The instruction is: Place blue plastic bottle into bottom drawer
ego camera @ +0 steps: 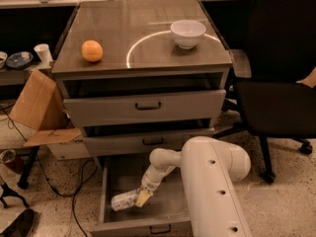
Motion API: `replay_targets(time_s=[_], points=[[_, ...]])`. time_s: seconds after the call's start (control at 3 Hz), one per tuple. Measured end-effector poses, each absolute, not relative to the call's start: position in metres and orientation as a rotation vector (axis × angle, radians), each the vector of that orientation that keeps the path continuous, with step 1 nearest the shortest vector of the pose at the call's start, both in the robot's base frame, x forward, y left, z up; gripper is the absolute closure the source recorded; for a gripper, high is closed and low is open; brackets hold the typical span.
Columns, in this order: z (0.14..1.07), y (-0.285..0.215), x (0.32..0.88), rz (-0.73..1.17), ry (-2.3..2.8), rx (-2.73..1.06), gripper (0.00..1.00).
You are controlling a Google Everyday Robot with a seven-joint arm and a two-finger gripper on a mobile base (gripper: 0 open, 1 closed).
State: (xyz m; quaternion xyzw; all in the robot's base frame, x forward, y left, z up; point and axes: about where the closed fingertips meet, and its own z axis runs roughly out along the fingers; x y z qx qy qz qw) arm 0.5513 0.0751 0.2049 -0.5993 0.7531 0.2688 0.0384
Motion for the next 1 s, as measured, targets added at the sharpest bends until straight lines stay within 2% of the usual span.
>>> replay_targets(time_s=[0.33, 1.0], points=[[0.1879, 0.0719, 0.5395, 0.887, 2.323, -1.836, 0.50], [0.1865, 0.0628, 0.5354, 0.937, 2.336, -1.773, 0.00]])
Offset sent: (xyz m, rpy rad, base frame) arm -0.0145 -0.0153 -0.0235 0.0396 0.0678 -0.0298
